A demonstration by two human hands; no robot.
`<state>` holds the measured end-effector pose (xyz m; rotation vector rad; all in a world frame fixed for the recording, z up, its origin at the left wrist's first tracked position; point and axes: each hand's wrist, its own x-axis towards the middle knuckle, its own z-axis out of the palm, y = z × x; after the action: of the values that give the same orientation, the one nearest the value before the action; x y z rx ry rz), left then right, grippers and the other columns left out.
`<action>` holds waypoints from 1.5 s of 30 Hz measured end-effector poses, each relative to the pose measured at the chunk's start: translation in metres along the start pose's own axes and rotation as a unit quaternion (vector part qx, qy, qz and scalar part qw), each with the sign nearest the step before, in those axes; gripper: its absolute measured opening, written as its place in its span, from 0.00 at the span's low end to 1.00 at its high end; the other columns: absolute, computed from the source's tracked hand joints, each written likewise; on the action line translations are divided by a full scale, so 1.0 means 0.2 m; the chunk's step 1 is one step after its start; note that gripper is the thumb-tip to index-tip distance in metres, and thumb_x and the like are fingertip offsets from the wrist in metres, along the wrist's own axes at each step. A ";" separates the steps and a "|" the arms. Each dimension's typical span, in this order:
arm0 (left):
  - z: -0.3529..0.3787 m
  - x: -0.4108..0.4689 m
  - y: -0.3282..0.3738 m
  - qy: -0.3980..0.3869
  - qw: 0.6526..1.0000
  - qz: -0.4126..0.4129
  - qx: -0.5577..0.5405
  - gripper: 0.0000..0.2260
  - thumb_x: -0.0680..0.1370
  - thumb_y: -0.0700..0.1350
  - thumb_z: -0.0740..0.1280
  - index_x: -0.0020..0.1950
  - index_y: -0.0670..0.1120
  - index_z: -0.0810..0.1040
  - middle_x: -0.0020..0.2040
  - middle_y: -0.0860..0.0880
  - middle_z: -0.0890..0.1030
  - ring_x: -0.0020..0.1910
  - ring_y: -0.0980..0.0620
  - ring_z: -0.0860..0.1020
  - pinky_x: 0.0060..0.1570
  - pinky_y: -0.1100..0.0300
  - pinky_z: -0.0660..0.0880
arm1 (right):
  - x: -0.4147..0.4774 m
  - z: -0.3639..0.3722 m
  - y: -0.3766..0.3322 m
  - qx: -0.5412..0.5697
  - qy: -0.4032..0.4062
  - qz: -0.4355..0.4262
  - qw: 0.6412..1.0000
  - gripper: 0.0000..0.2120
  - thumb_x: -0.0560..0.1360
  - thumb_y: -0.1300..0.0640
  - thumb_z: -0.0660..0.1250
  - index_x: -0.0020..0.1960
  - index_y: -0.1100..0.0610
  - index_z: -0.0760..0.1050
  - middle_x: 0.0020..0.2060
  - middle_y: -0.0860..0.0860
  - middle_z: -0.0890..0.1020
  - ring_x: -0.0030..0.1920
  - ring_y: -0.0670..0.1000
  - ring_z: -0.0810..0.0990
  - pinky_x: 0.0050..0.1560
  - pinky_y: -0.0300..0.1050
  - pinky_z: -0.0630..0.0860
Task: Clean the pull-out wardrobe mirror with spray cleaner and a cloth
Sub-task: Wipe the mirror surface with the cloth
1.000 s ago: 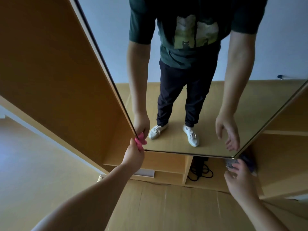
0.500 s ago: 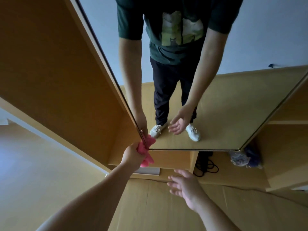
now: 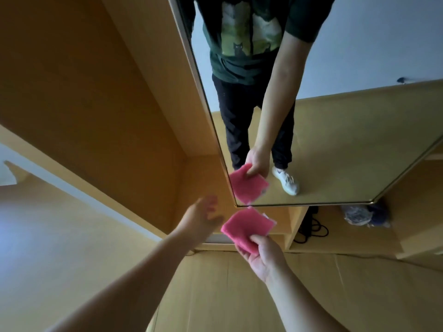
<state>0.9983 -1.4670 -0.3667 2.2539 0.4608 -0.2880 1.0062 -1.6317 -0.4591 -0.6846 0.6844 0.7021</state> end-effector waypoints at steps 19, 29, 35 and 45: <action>-0.14 0.03 0.36 0.165 0.964 0.202 0.055 0.05 0.82 0.40 0.59 0.50 0.49 0.67 0.37 0.57 0.73 0.34 0.60 0.73 0.29 0.71 0.67 | 0.13 0.08 -0.12 0.020 -0.029 -0.161 0.986 0.26 0.70 0.81 0.50 0.57 0.59 0.72 0.50 0.58 0.79 0.50 0.54 0.77 0.44 0.47 0.75; -0.13 0.03 0.34 0.156 0.966 0.201 0.037 0.04 0.83 0.41 0.58 0.50 0.50 0.68 0.37 0.55 0.75 0.34 0.58 0.74 0.29 0.70 0.69 | 0.15 -0.12 -0.29 0.028 0.040 -0.184 0.982 0.27 0.69 0.81 0.52 0.56 0.57 0.73 0.59 0.58 0.77 0.57 0.55 0.76 0.57 0.50 0.73; -0.13 0.02 0.35 0.151 0.970 0.190 0.024 0.04 0.83 0.41 0.58 0.52 0.51 0.68 0.38 0.54 0.76 0.35 0.56 0.75 0.30 0.71 0.71 | 0.19 -0.26 -0.41 -0.001 0.050 -0.188 0.981 0.31 0.67 0.80 0.54 0.62 0.56 0.73 0.62 0.60 0.77 0.64 0.59 0.75 0.62 0.57 0.73; -0.12 0.01 0.33 0.157 0.970 0.184 0.028 0.03 0.83 0.42 0.58 0.53 0.50 0.69 0.38 0.52 0.77 0.35 0.54 0.76 0.30 0.68 0.71 | 0.07 -0.44 -0.70 -0.018 0.097 -0.238 0.966 0.35 0.67 0.80 0.48 0.62 0.49 0.71 0.54 0.50 0.78 0.55 0.51 0.76 0.50 0.49 0.74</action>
<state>1.0295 -1.4895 -0.3075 2.3947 0.1877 0.2531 1.0924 -1.7729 -0.4755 -0.9195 0.6527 0.2050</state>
